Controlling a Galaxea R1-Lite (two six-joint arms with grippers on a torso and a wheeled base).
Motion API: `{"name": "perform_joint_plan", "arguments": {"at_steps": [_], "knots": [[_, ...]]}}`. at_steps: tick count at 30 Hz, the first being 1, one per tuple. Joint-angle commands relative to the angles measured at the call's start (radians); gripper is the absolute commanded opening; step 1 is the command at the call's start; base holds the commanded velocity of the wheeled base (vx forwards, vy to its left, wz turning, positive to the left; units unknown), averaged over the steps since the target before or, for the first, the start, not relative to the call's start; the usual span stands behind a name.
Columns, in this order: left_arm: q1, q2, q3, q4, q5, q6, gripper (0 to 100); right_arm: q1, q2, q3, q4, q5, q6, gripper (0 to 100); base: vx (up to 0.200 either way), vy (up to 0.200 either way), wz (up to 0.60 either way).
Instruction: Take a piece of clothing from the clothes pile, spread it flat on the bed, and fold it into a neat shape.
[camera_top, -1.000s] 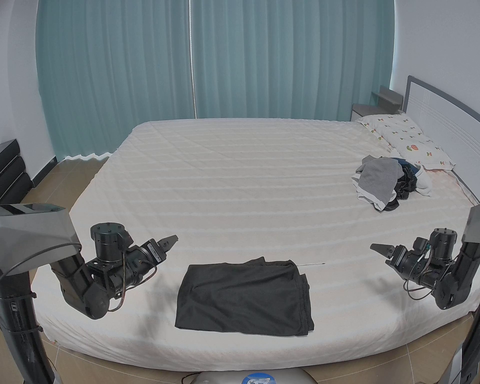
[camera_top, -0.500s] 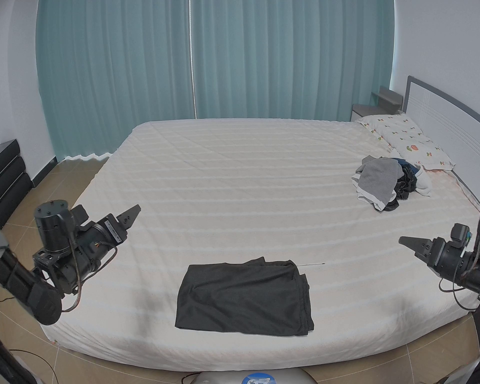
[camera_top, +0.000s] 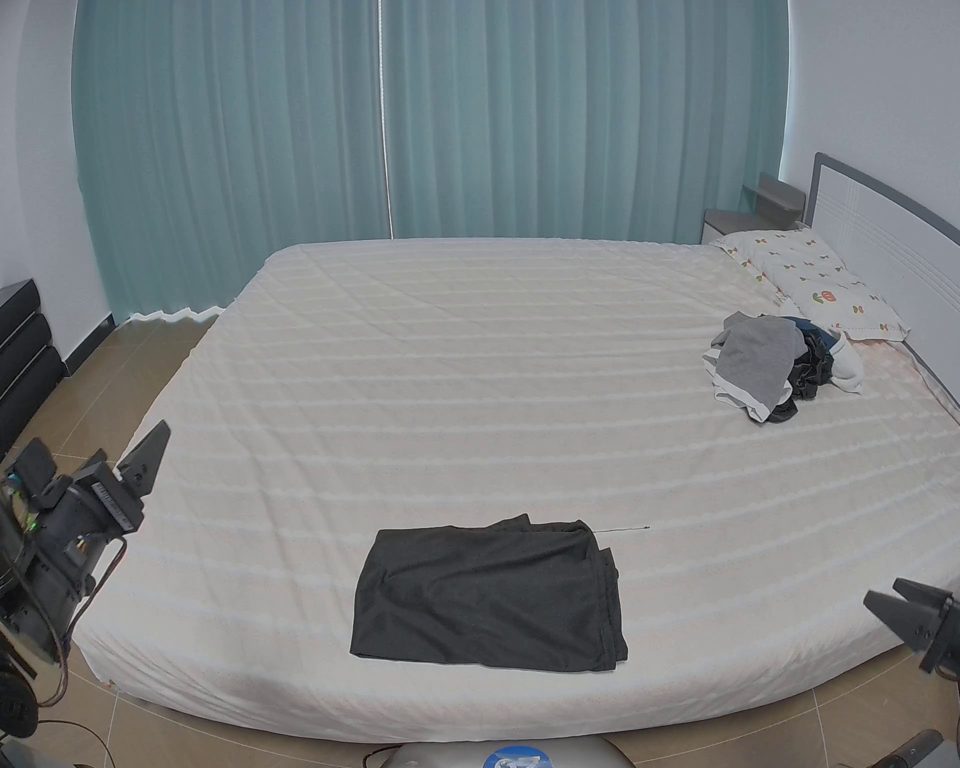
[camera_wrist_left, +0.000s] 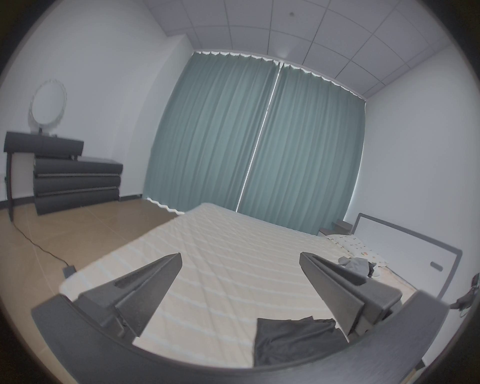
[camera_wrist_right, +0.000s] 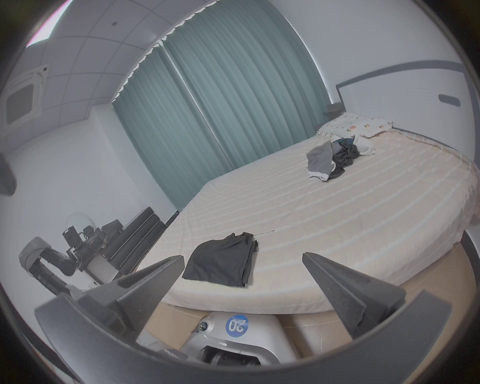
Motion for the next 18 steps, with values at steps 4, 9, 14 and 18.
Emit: {"name": "perform_joint_plan", "arguments": {"at_steps": [4, 9, 14, 18], "knots": [[0.009, -0.635, 0.101, 0.375, 0.124, 0.223, 100, 0.084, -0.599, -0.025, 0.425, -0.001, -0.11, 100, 0.0, 0.0, 0.0], [0.015, -0.804, 0.101, 0.559, 0.173, 0.256, 100, 0.058, -0.66, 0.004, 0.459, -0.001, -0.162, 100, 0.0, 0.0, 0.0], [0.015, -0.928, 0.112, 0.704, 0.176, 0.273, 100, 0.053, -0.667, 0.026, 0.454, -0.015, -0.228, 100, 0.0, 0.0, 0.0], [0.018, -1.023, 0.115, 0.774, 0.181, 0.312, 100, 0.053, -0.667, 0.061, 0.445, -0.056, -0.328, 100, 0.0, 0.0, 0.0]]}}
